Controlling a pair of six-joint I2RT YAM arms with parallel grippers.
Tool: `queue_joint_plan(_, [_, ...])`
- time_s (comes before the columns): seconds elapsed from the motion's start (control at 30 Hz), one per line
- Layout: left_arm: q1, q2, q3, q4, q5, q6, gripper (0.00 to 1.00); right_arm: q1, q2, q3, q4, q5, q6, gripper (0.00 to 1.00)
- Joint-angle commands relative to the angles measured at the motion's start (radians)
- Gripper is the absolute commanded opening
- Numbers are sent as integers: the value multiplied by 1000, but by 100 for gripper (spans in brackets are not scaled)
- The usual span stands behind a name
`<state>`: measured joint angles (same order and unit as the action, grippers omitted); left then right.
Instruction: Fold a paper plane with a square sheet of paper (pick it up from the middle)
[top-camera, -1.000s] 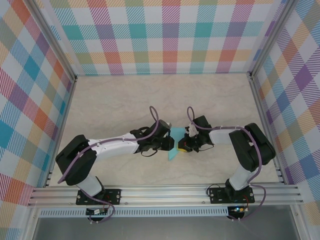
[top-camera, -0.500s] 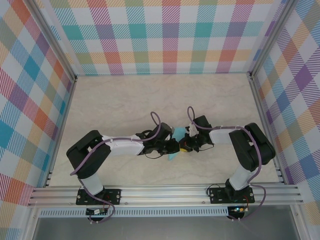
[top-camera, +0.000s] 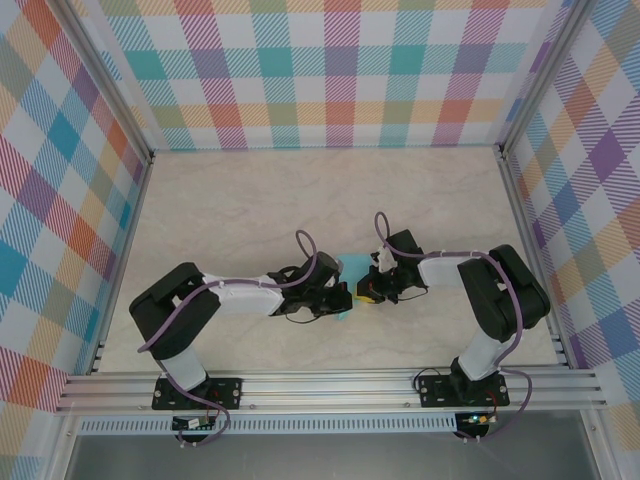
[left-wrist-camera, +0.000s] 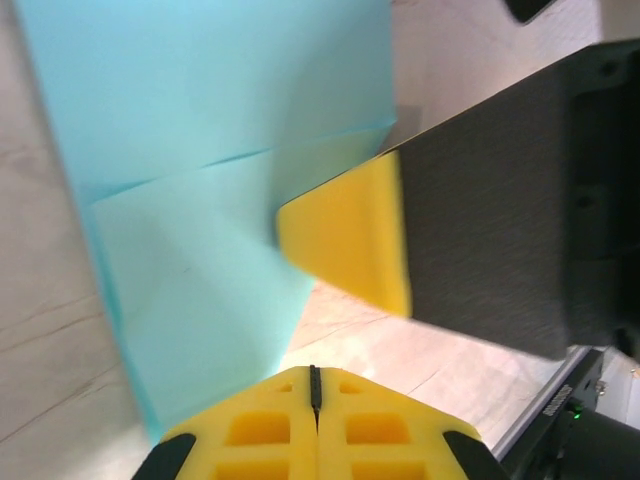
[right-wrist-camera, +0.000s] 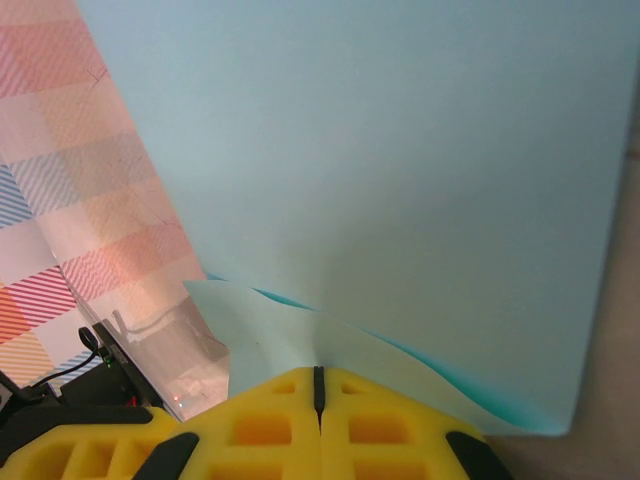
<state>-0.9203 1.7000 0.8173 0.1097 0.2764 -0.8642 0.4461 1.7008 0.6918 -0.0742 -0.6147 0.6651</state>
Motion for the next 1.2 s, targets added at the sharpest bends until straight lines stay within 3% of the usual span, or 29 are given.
queue_joint_plan(0.0, [-5,-36,10,-1,-3,2,0,3,46,-6,-47,93,-10,4])
queue_joint_plan(0.53, [-5,83,74,-63,2,12,0,3,51,-6,-52,98,-12,4])
queue_joint_plan(0.83, [-3,81,64,-156,-45,42,0,3,61,-3,-60,105,-18,4])
queue_joint_plan(1.17, [-3,51,-16,-115,6,29,0,4,79,9,-67,109,-21,3])
